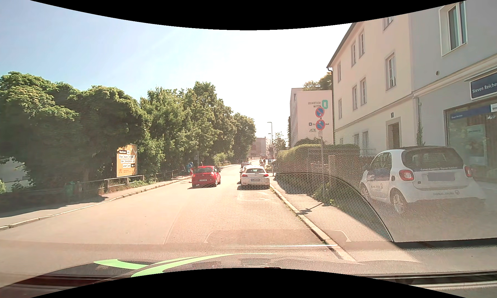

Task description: Follow the waypoints while adhering to traffic rules and regulations

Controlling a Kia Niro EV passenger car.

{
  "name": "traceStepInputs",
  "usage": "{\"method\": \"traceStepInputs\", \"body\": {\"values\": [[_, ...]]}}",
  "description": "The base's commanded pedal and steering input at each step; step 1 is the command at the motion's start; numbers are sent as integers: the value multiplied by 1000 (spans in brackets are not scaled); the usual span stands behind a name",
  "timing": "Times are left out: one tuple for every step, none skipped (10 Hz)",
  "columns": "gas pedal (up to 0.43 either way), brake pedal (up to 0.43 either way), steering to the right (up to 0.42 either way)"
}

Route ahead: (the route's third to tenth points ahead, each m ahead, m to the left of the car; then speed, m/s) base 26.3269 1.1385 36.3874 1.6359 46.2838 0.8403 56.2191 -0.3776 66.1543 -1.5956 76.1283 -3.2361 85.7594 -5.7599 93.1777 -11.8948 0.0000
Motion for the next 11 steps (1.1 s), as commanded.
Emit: {"method": "traceStepInputs", "body": {"values": [[0,305,-15],[0,305,-15],[0,311,-15],[0,305,-15],[0,311,-15],[0,305,-15],[0,311,-15],[0,305,-15],[0,305,-15],[0,305,-15],[0,311,-15]]}}
